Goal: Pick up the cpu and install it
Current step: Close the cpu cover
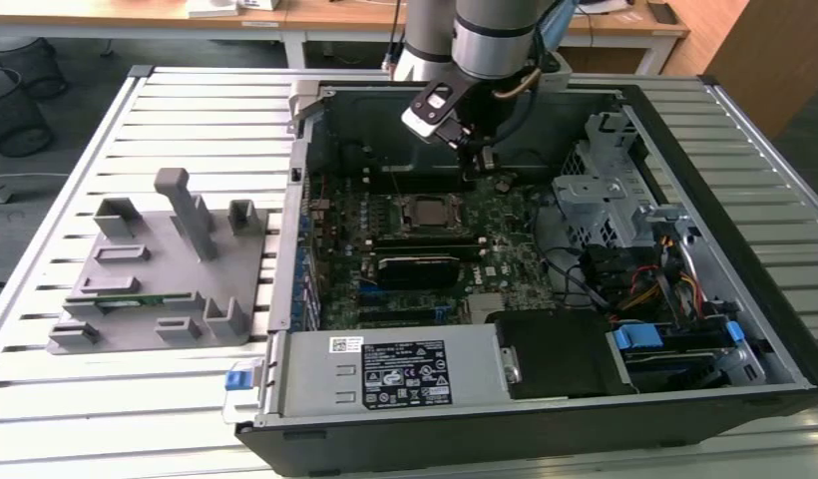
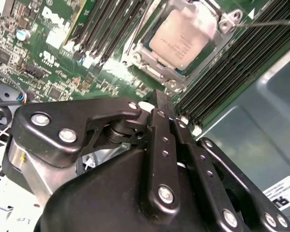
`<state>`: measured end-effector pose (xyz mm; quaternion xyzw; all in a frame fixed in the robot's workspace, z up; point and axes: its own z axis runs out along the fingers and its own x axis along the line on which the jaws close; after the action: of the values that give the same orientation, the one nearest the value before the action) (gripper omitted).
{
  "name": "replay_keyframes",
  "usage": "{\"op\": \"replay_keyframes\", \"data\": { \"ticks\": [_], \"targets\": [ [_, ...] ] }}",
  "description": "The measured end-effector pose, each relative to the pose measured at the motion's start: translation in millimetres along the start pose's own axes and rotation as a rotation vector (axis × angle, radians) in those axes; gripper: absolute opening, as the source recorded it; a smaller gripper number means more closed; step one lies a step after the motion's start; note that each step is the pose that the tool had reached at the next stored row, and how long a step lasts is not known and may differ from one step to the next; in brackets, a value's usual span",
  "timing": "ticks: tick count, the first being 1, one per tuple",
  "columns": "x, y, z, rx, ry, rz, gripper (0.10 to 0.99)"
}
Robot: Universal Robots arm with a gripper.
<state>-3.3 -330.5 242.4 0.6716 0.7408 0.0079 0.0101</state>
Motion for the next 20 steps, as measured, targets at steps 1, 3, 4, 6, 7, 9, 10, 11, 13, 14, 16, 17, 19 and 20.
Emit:
{"op": "replay_keyframes", "data": {
  "ticks": [1, 3, 4, 6, 7, 9, 10, 11, 13, 14, 16, 17, 19, 20],
  "targets": [
    [0.2, -2.1, 0.2, 0.0, 0.0001, 0.0, 0.106],
    [0.7, -6.6, 0.8, 0.0, 0.0002, 0.0, 0.106],
    [1.0, -9.2, 1.3, 0.0, 0.0001, 0.0, 0.106],
    [1.5, -15.0, 2.6, 0.0, 0.0, 0.0, 0.106],
    [1.8, -18.1, 3.2, 0.0, 0.0, 0.0, 0.106],
    [2.3, -23.4, 4.5, 0.0, 0.0, 0.0, 0.106],
    [2.5, -25.7, 5.0, 0.0, 0.0, 0.0, 0.106],
    [2.7, -27.7, 5.6, 0.0, 0.0, 0.0, 0.106],
    [2.9, -31.6, 6.5, 0.0, -0.0002, 0.0, 0.106],
    [2.8, -33.3, 7.0, 0.0, -0.0001, 0.0, 0.106],
    [1.8, -37.2, 8.4, 0.0, 0.0, 0.0, 0.106],
    [1.4, -39.0, 9.1, 0.0, -0.0001, 0.0, 0.106],
    [1.0, -42.6, 10.8, 0.0, 0.0002, 0.0, 0.106],
    [0.9, -44.3, 11.7, 0.0, 0.0001, 0.0, 0.106]
  ]
}}
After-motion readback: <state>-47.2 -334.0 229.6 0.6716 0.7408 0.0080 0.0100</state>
